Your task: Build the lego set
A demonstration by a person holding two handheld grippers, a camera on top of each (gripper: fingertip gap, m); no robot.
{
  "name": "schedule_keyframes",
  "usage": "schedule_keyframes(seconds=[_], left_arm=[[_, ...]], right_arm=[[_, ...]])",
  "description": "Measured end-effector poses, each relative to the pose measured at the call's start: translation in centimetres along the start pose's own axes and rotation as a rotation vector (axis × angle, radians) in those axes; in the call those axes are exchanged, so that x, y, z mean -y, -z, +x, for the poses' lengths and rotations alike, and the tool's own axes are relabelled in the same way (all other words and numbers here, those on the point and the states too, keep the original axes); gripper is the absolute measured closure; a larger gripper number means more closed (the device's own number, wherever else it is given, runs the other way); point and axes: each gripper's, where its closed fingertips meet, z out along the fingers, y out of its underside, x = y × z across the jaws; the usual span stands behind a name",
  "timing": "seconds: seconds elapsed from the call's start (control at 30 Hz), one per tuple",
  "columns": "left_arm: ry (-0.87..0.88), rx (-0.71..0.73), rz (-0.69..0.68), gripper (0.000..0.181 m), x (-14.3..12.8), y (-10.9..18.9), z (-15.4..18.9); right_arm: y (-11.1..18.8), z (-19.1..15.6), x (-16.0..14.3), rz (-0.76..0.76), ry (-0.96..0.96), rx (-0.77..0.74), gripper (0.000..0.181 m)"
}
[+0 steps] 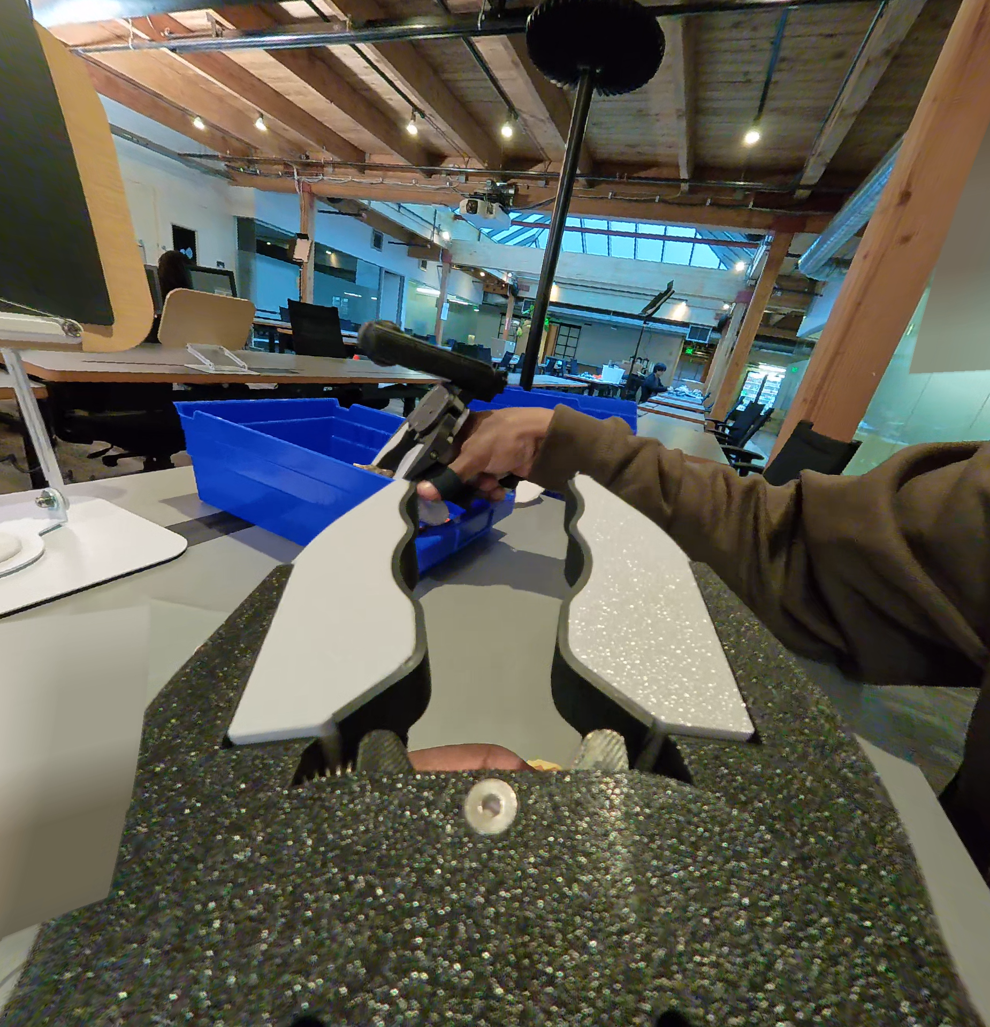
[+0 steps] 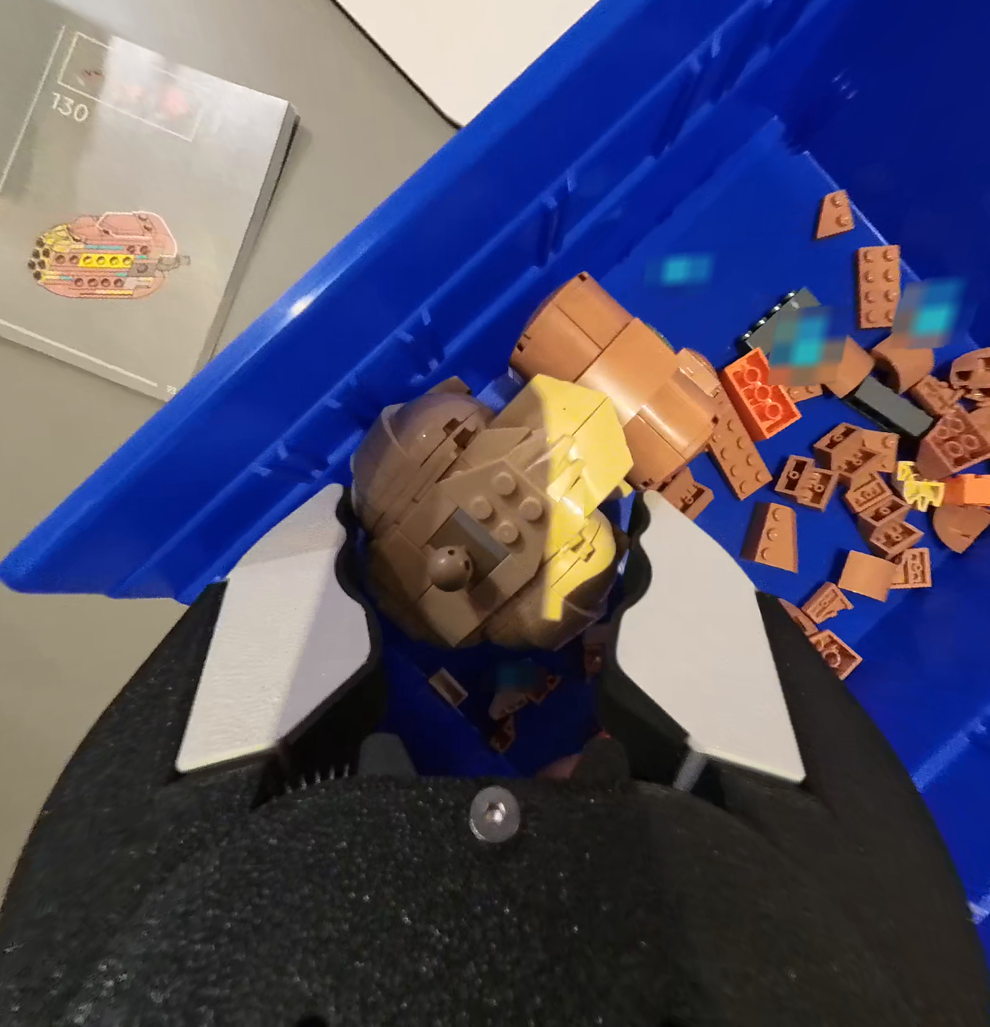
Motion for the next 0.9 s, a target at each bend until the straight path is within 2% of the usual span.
schedule_keyframes(seconds=[0.13,0.33,0.53,0.7,0.8,0.9], left_arm=[[-0.003,0.001,0.009,0.131,0.3,0.1,0.1],[-0.005,0.006,0.034,0.131,0.9,0.3,0.1],[0.026,0.01,0.058,0.132,1.2,0.6,-0.3],[0.032,0.01,0.056,0.132,1.1,0.6,-0.4],[0.032,0.01,0.053,0.132,1.0,0.5,-0.4],[0.032,0.008,0.059,0.132,1.2,0.6,-0.3]], right_arm=[[-0.3,0.0,-0.1,-0.033,0.024,0.018,0.087],[-0.2,0.2,-0.1,-0.006,0.002,0.022,0.088],[0.7,0.9,0.3,0.091,-0.081,0.09,0.088],[3.9,1.1,1.7,0.249,-0.163,0.204,0.088],[6.9,0.5,2.5,0.345,-0.17,0.276,0.089],[10.5,-0.5,2.4,0.417,-0.131,0.285,0.088]])
